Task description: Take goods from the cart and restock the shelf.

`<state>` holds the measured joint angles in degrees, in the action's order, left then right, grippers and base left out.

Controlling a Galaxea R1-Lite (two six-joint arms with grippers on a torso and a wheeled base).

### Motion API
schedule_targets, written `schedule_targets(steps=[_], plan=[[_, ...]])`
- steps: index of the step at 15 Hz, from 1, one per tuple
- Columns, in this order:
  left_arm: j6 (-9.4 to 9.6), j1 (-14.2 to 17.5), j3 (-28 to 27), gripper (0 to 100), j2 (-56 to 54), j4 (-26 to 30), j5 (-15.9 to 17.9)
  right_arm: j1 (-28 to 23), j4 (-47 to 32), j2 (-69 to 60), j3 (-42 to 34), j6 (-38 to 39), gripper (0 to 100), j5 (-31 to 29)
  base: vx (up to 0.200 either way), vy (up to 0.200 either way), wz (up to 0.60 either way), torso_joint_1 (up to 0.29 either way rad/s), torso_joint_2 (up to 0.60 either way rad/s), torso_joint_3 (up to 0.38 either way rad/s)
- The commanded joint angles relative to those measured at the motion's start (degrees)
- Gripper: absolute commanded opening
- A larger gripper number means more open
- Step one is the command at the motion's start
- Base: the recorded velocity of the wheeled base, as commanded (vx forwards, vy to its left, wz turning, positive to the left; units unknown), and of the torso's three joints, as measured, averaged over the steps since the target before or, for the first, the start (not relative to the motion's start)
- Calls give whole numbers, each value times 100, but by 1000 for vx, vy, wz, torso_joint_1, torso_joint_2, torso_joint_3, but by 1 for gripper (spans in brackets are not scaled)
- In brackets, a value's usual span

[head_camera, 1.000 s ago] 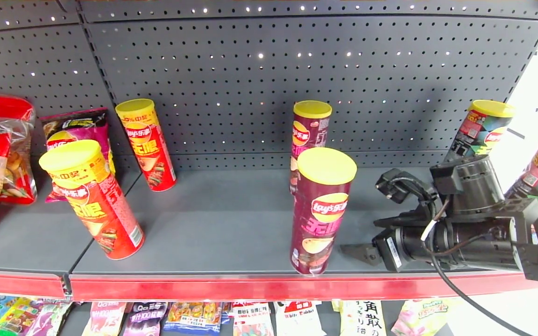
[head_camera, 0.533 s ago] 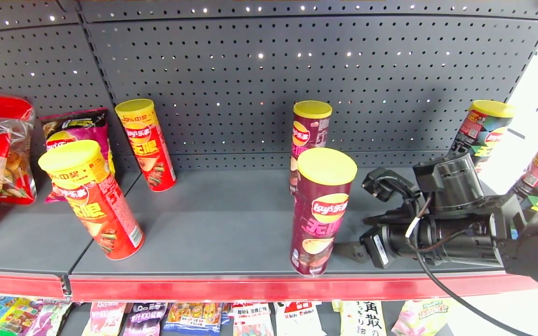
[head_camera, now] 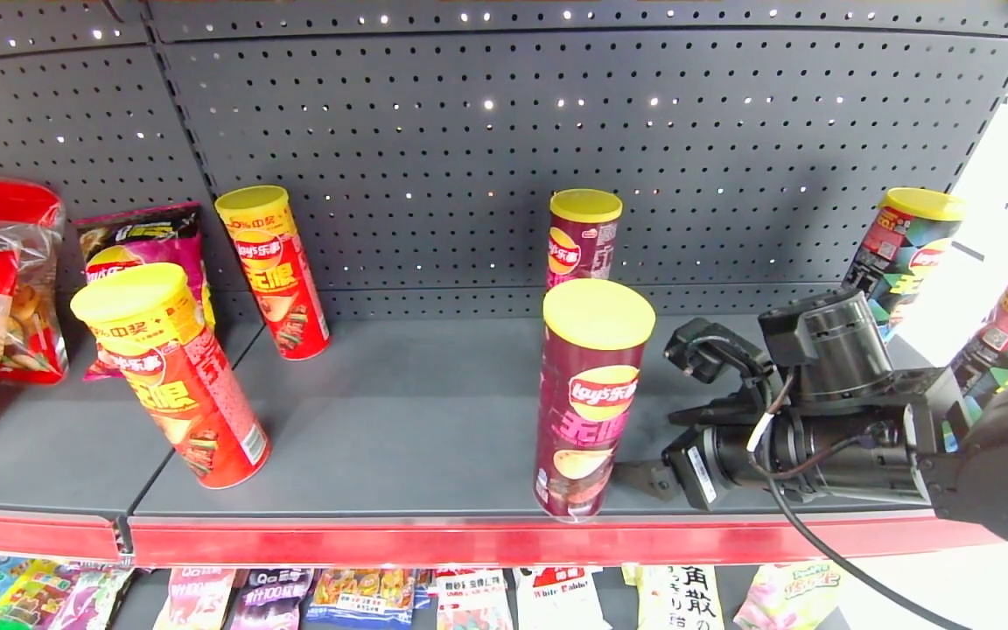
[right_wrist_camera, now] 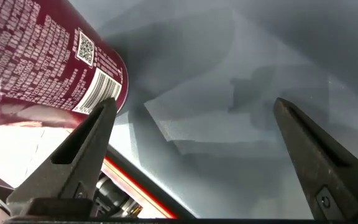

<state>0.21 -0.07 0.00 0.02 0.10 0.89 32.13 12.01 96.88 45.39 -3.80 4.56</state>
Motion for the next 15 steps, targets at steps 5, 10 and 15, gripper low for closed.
schedule_targets(steps=[5, 10, 15], plan=[[6, 7, 0, 100, -2, -1, -1, 12, 3, -29, 5, -6, 100, 1, 0, 0, 0, 0, 0, 0], [6, -1, 0, 100, -2, -1, -1, -111, 3, -495, -249, 20, 100, -166, 0, 0, 0, 0, 0, 0], [6, -1, 0, 100, -2, -1, -1, -58, 3, -1786, -821, 46, 100, -342, 0, 0, 0, 0, 0, 0]])
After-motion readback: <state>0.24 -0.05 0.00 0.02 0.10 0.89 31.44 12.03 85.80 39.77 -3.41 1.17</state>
